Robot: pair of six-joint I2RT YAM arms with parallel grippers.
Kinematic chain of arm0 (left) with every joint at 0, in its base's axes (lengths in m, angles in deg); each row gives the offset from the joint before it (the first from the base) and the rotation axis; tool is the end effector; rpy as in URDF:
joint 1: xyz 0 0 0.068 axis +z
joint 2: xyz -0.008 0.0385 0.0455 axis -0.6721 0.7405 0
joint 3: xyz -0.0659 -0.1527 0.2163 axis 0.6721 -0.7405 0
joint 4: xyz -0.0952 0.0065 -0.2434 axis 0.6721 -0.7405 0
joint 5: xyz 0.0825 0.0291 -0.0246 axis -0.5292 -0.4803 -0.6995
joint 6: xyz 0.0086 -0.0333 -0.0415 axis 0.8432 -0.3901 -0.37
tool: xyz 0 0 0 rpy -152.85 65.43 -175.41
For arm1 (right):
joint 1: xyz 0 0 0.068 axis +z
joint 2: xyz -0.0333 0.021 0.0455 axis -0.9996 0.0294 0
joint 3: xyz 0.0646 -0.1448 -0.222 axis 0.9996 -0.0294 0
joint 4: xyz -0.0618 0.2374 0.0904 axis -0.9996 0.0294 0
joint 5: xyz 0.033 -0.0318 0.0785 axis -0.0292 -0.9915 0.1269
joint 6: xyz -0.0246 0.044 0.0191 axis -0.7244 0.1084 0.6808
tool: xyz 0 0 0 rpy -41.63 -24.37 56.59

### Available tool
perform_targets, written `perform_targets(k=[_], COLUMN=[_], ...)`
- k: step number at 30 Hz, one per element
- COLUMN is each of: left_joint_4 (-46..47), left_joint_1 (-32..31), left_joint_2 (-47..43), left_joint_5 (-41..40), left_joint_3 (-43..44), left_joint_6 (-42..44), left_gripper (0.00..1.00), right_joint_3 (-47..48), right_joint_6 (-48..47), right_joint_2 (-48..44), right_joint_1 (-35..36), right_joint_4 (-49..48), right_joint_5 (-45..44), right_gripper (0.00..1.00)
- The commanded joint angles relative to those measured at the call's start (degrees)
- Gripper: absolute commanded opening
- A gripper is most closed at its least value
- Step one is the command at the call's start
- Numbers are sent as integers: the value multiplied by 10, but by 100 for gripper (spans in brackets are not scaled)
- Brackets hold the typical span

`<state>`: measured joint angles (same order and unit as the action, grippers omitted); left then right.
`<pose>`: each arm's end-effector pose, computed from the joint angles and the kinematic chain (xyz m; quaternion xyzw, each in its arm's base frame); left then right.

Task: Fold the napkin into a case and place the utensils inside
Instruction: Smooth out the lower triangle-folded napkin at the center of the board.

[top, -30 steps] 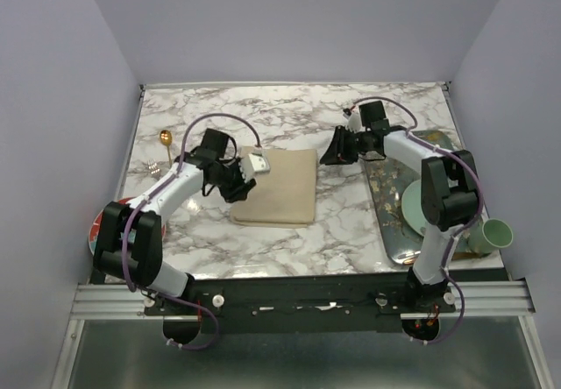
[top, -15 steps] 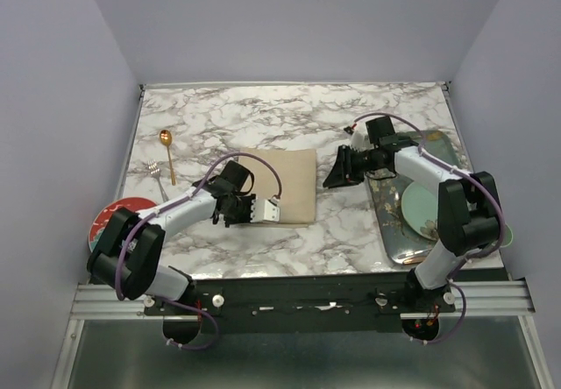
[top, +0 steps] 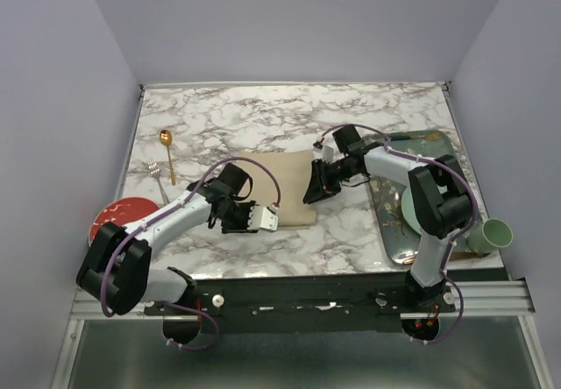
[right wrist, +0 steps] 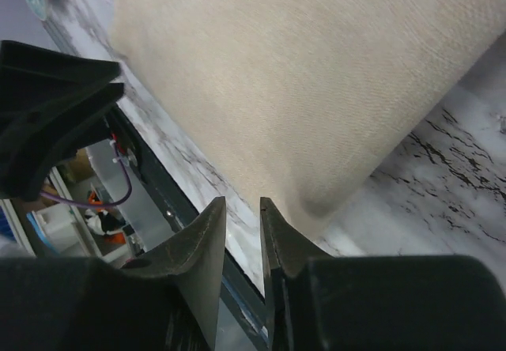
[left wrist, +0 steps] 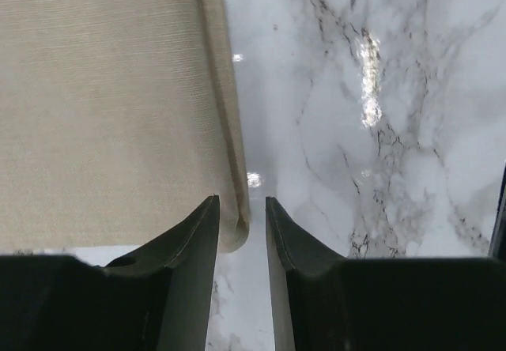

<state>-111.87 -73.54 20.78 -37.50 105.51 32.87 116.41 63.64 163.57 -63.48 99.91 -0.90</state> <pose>0.1839 -0.1270 0.1789 0.7270 0.6452 -0.1370 0.1908 0.3191 0.1757 0.1666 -0.1289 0.8933 0.4281 0.0468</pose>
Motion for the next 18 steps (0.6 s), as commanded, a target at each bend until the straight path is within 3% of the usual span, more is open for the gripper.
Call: perform_targets(k=[1,7,13,18], left_joint_4=[-26,37,49,38], left_joint_1=[62,123,92,54], left_joint_2=[-20,65,111,113], left_joint_5=[89,109,84,36], left_joint_3=[69,138,116,78], left_joint_6=[-125,-277,-271,-249], left_gripper=[39,40,37,32], right_joint_3=[-11,12,27,27], right_joint_6=[-12,-81,-137,-159], right_joint_2=[40,57,42,-15], right_joint_1=[-1,6,11,20], right_joint_4=[27,121,172,176], right_joint_5=[6,-25,-70,-51], right_gripper=[32,32,33,34])
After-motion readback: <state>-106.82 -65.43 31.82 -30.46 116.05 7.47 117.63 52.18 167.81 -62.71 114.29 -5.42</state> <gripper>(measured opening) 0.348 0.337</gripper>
